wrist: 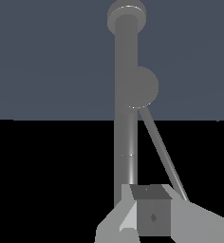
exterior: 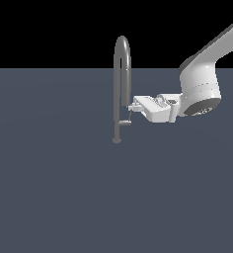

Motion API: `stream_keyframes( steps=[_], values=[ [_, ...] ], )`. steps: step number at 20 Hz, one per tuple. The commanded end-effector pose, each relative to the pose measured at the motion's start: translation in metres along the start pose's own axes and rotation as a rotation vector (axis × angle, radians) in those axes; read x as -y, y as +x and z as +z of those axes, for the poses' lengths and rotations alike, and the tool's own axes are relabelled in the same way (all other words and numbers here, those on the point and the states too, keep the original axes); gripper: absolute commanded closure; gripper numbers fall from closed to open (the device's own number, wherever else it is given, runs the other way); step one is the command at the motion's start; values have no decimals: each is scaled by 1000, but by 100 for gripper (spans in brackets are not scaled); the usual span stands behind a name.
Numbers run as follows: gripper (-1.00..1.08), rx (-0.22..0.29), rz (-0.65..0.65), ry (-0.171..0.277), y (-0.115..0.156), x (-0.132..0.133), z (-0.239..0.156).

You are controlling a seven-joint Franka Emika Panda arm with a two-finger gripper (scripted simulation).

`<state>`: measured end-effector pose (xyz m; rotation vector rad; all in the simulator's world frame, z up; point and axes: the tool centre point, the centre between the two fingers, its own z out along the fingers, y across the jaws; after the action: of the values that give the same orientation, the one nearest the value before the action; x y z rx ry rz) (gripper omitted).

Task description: Turn on the faucet by rotating a designated handle.

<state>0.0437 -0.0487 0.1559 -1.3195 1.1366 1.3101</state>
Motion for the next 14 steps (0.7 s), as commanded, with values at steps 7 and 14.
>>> stream_keyframes(
  steps=[7,14],
  values=[
    [108,3,3,-3,4,-17,0],
    [108,4,4,-7,19,-41,0]
  ],
)
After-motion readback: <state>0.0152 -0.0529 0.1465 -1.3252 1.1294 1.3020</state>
